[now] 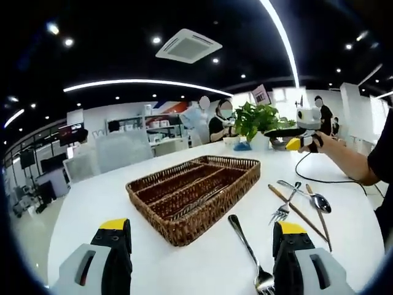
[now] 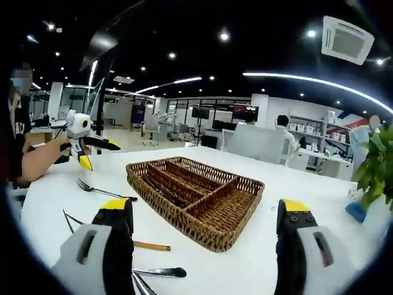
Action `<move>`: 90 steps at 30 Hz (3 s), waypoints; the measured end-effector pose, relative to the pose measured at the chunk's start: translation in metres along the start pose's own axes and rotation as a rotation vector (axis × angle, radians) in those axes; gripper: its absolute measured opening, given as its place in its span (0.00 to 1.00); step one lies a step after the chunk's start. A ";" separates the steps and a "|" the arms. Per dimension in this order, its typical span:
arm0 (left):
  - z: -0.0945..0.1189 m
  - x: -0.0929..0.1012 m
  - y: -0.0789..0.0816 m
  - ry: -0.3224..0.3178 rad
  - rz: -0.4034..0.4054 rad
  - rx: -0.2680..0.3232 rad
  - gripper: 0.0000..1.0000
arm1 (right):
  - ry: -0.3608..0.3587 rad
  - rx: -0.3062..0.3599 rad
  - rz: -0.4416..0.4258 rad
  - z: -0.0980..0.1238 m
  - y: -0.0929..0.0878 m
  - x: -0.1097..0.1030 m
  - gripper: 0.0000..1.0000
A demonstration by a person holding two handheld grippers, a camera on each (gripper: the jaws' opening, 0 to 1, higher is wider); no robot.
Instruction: Arrange the knives, forks, and spoons in their matching storage slots by inserting each utensil handle-first until every utensil is classified and aligned in the correct compartment
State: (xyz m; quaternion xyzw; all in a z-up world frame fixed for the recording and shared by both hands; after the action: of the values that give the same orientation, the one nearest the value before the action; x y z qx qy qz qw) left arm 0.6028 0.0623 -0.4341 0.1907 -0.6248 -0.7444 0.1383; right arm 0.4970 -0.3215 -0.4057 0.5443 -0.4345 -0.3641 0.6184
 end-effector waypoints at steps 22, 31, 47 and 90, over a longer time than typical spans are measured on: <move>0.003 0.000 -0.008 -0.001 0.008 -0.062 1.00 | 0.046 -0.053 0.014 0.008 -0.018 -0.007 1.00; 0.005 0.000 -0.006 0.014 -0.003 -0.072 1.00 | 0.021 -0.074 -0.011 0.013 -0.014 -0.006 1.00; 0.003 -0.003 -0.010 0.021 -0.001 -0.072 1.00 | 0.204 -0.354 -0.184 0.021 -0.042 -0.030 0.78; -0.003 0.002 -0.012 -0.003 -0.004 -0.063 1.00 | 0.801 -0.351 0.421 0.005 -0.060 -0.092 0.33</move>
State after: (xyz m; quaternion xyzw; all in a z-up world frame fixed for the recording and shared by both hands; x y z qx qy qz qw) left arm 0.6027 0.0607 -0.4470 0.1864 -0.6008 -0.7643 0.1420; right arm 0.4608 -0.2469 -0.4781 0.4295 -0.1950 -0.0608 0.8796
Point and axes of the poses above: the point that each gripper's makers call its tool centre point, and the gripper's own axes: z roughly backward along the fingers, x roughly to its right, y roughly out of its top, the point moved 8 cm from there along z, roughly backward along the fingers, and after that the axes turned 6 degrees about x, right-handed, at the moved point
